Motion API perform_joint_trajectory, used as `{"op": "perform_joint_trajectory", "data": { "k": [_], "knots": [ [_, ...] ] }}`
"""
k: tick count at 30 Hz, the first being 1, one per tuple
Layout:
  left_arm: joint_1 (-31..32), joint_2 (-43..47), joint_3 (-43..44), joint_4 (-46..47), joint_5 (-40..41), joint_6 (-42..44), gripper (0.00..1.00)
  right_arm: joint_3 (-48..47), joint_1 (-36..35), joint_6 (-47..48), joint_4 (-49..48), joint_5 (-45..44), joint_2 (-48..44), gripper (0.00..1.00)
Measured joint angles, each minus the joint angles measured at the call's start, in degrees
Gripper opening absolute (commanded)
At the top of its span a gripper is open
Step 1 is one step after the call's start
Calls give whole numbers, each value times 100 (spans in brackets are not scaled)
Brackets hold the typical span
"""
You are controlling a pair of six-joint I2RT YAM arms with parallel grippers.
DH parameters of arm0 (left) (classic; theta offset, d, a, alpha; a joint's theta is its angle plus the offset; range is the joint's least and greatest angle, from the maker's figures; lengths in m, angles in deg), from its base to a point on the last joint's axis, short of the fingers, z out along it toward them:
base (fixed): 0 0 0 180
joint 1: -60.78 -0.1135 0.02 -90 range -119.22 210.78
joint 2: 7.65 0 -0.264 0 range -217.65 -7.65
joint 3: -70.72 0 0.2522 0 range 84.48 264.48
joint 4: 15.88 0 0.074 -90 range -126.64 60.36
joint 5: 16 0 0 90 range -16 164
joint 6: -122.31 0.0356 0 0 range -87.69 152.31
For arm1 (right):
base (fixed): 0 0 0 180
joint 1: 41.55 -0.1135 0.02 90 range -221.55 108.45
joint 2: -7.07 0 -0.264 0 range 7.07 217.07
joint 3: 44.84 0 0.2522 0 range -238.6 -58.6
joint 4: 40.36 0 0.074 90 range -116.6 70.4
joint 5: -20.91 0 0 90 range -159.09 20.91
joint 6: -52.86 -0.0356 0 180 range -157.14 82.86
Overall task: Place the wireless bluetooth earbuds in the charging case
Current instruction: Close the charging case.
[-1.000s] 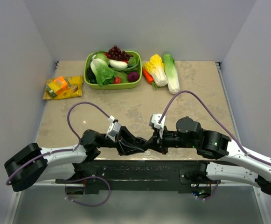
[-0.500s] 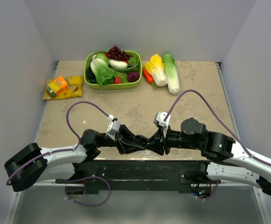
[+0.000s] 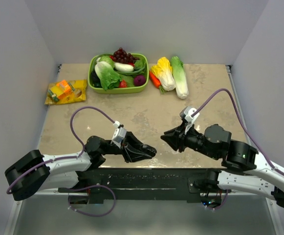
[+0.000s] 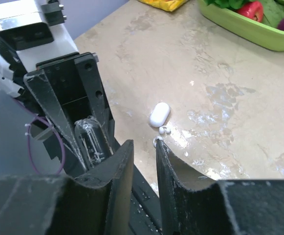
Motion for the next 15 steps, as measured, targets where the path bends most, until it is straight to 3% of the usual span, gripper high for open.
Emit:
{"op": "perform_joint_trajectory", "data": {
  "k": [15],
  "knots": [
    [0, 7, 0, -55, 2, 50, 0, 35, 0, -129, -205, 525, 990, 31]
  ]
}}
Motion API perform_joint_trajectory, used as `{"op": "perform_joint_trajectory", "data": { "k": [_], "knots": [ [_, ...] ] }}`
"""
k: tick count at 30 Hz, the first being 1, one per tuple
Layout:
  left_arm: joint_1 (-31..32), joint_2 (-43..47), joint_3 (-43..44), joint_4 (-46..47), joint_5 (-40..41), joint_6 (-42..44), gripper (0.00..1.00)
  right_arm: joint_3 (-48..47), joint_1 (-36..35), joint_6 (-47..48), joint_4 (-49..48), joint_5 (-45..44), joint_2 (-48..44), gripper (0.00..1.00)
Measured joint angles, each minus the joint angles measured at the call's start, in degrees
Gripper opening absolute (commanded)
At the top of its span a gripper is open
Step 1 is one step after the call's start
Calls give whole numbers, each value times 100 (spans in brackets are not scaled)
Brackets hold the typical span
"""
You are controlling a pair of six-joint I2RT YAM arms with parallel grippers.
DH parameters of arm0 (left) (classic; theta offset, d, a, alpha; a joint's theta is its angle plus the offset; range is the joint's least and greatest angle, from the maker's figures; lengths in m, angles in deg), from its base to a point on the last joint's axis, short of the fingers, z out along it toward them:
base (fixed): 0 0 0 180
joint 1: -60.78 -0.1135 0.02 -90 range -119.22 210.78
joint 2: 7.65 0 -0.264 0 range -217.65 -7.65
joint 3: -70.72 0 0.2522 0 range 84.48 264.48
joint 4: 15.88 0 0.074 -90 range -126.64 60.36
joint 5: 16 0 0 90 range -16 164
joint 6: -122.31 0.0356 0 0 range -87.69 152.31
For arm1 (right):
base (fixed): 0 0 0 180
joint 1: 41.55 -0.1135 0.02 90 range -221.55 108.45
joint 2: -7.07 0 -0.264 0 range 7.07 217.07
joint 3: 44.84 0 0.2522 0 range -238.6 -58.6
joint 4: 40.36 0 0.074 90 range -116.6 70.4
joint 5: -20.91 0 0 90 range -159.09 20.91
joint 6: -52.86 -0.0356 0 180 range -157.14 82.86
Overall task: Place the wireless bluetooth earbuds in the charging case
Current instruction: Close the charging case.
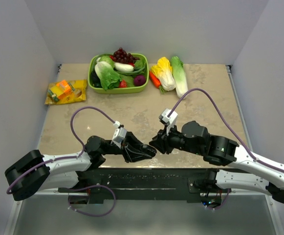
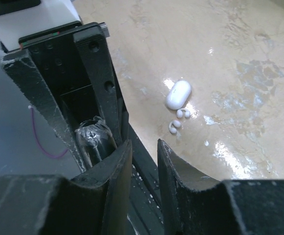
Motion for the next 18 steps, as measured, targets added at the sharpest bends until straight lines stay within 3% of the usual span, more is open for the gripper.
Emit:
{"op": "perform_joint_trajectory", "data": {
  "k": [8, 11, 15, 18],
  "knots": [
    [0, 0, 0, -24, 48, 50, 0, 0, 0, 7, -61, 446, -4, 30],
    [7, 0, 2, -72, 105, 98, 0, 11, 0, -15, -68, 415, -28, 34],
    [11, 2, 94, -542, 669, 282, 0, 234, -4, -411, -22, -675, -339, 36],
    [-109, -155, 404, -1353, 1685, 345, 0, 494, 9, -769, -39, -1615, -551, 37]
  ]
}}
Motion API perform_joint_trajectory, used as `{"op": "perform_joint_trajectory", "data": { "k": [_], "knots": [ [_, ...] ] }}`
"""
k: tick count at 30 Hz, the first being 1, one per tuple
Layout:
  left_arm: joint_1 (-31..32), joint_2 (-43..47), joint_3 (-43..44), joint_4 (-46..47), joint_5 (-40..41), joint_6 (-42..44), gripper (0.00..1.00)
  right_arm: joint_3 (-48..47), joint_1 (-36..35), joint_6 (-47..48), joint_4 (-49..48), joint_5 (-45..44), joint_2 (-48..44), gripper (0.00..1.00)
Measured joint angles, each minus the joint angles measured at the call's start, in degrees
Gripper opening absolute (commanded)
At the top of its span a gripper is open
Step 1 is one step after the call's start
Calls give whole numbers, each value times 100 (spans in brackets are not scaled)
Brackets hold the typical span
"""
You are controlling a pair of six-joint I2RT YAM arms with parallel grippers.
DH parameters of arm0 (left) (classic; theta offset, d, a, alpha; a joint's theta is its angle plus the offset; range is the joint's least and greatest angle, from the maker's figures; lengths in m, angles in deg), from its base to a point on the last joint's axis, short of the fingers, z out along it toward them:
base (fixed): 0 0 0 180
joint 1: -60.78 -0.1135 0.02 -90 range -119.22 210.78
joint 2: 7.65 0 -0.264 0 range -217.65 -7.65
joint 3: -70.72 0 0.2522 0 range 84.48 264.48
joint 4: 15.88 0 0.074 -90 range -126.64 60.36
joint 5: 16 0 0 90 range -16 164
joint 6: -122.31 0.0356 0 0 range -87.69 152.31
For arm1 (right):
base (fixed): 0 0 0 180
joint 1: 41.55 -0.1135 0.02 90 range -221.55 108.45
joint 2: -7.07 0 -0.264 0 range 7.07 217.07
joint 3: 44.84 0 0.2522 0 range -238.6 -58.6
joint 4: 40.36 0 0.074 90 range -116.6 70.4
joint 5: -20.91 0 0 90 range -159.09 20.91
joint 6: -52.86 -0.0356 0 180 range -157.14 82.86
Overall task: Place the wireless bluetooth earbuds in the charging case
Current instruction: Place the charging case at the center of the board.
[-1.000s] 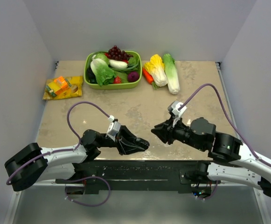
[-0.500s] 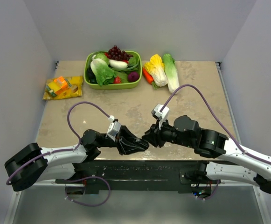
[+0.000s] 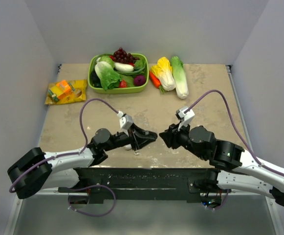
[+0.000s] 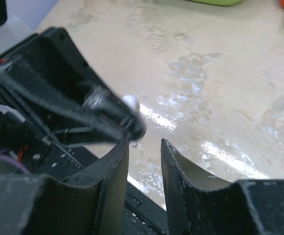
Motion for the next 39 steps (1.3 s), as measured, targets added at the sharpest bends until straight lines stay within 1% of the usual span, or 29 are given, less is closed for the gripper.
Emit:
{"op": "perform_joint_trajectory", "data": {
  "k": [3, 6, 9, 13, 14, 16, 17, 18, 19, 20, 22, 25, 26, 28, 29, 31, 36, 39],
  "knots": [
    [-450, -577, 439, -542, 564, -166, 0, 310, 2, -291, -114, -581, 31, 37],
    [-846, -1567, 1274, -1552, 1182, -323, 0, 592, 2, -509, -225, -925, 345, 37],
    [-933, -2555, 2127, -2347, 1628, -345, 0, 927, 2, -638, -376, -1045, 758, 37],
    [-999, -3447, 2649, -2865, 1858, -337, 1, 1141, 2, -730, -428, -1069, 892, 38],
    [-1025, -3628, 2756, -2964, 1880, -332, 7, 1152, 2, -752, -468, -1080, 892, 38],
    [-1110, -4037, 3021, -3189, 1923, -332, 11, 1152, 2, -772, -538, -1093, 892, 39],
    [-1165, -4203, 3123, -3185, 1919, -363, 18, 1152, 2, -780, -573, -1097, 894, 39],
    [-1213, -4293, 3257, -3200, 1906, -350, 21, 1152, 2, -785, -597, -1106, 894, 40],
    [-1252, -4347, 3355, -3233, 1952, -341, 24, 1152, 2, -791, -608, -1108, 896, 40],
    [-1292, -4385, 3399, -3250, 1954, -343, 29, 1152, 2, -793, -608, -1108, 896, 41],
    [-1368, -4419, 3436, -3252, 1961, -354, 33, 1152, 2, -793, -610, -1110, 892, 42],
    [-1434, -4419, 3445, -3285, 1965, -356, 43, 1178, 2, -791, -621, -1134, 844, 43],
    [-1445, -4419, 3445, -3292, 1969, -356, 50, 1191, 2, -791, -616, -1163, 826, 44],
    [-1469, -4352, 3407, -3314, 2006, -363, 95, 1202, 2, -791, -608, -1209, 809, 45],
    [-1497, -4273, 3333, -3296, 2022, -354, 100, 1209, 2, -791, -610, -1217, 809, 45],
    [-1574, -4022, 3191, -3311, 2087, -356, 100, 1226, 2, -791, -612, -1220, 809, 46],
    [-1923, -3482, 2857, -3936, 2404, -356, 100, 1314, 2, -796, -605, -1222, 809, 47],
    [-2022, -3082, 2789, -4454, 2756, -356, 100, 1333, 2, -798, -645, -1222, 809, 46]
  ]
}}
